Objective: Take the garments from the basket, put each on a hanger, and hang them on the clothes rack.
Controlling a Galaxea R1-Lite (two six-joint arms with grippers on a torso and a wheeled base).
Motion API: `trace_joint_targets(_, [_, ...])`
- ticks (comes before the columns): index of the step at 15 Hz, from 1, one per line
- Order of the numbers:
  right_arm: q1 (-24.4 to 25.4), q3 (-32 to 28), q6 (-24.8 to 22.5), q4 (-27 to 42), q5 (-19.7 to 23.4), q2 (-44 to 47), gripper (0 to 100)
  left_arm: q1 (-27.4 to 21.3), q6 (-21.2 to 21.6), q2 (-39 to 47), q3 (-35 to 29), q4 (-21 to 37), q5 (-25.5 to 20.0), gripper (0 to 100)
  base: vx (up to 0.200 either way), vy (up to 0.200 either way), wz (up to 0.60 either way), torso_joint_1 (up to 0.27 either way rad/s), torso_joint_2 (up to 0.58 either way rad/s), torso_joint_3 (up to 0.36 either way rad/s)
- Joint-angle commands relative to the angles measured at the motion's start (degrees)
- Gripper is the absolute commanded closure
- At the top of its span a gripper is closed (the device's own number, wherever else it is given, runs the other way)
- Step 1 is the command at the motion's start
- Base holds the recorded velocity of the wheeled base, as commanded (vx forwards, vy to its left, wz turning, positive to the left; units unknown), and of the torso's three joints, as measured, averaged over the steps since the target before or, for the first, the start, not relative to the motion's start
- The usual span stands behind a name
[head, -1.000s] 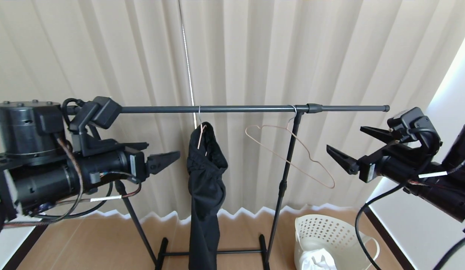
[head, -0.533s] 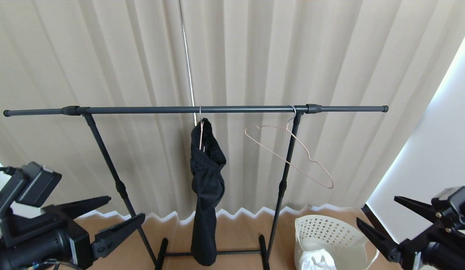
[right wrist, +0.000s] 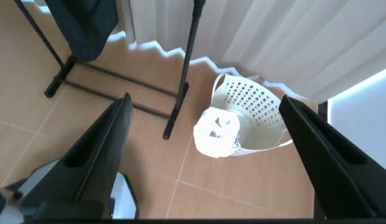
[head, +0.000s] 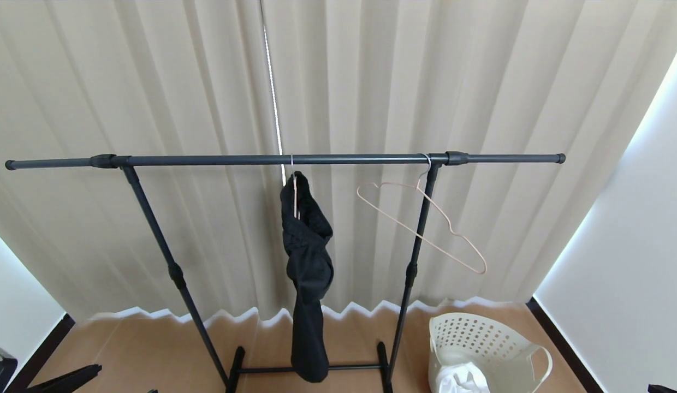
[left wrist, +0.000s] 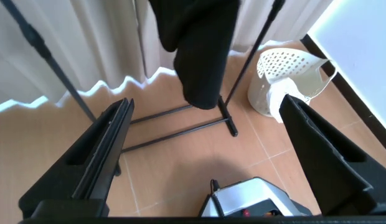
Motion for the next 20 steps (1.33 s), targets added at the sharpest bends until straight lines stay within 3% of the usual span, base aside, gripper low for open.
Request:
trace_joint_targets(1, [-2.1, 0.0, 0.1, 6.1, -0.1, -13.6, 0, 1.3, 0.1, -8.4, 0.4, 4.9, 0.0, 0, 0.000, 0.000, 0.00, 0.000, 0.00, 0.000])
trace_joint_targets(5, [-6.4, 0.0, 0.0, 6.1, 0.0, -20.9, 0, 2.0, 1.7, -17.2, 0.4, 13.9, 0.8, 0, 0.000, 0.000, 0.00, 0.000, 0.00, 0.000])
trace_joint_targets(7, [-7.0, 0.0, 0.0, 6.2, -0.1, -25.6, 0, 2.2, 3.3, -21.2, 0.4, 17.7, 3.2, 0, 0.000, 0.000, 0.00, 0.000, 0.00, 0.000])
trace_joint_targets(10, [-12.1, 0.0, 0.0, 6.3, 0.4, -27.2, 0, 2.5, 5.9, -28.5, 0.4, 24.1, 5.8, 0, 0.000, 0.000, 0.00, 0.000, 0.00, 0.000])
trace_joint_targets(12, [-15.3, 0.0, 0.0, 6.3, 0.5, -29.4, 0, 4.7, 6.4, -31.8, 0.4, 24.1, 7.1, 0, 0.000, 0.000, 0.00, 0.000, 0.00, 0.000])
trace_joint_targets(14, [-20.2, 0.0, 0.6, 6.5, 1.5, -30.7, 0, 11.0, 6.6, -36.2, 0.4, 24.1, 7.1, 0, 0.000, 0.000, 0.00, 0.000, 0.00, 0.000])
trace_joint_targets(15, [-22.4, 0.0, 1.6, 8.3, 4.6, -33.6, 0, 13.5, 6.6, -39.4, 0.4, 24.1, 6.9, 0, 0.000, 0.000, 0.00, 0.000, 0.00, 0.000])
trace_joint_targets(16, [-23.2, -0.4, 1.5, 9.9, 6.7, -35.4, 0, 14.3, 6.7, -41.9, 0.4, 24.1, 6.7, 0, 0.000, 0.000, 0.00, 0.000, 0.00, 0.000])
trace_joint_targets(20, [-23.2, -0.4, 3.7, 9.5, 6.9, -35.4, 0, 14.3, 4.3, -42.0, 0.4, 24.2, 4.0, 0, 0.000, 0.000, 0.00, 0.000, 0.00, 0.000])
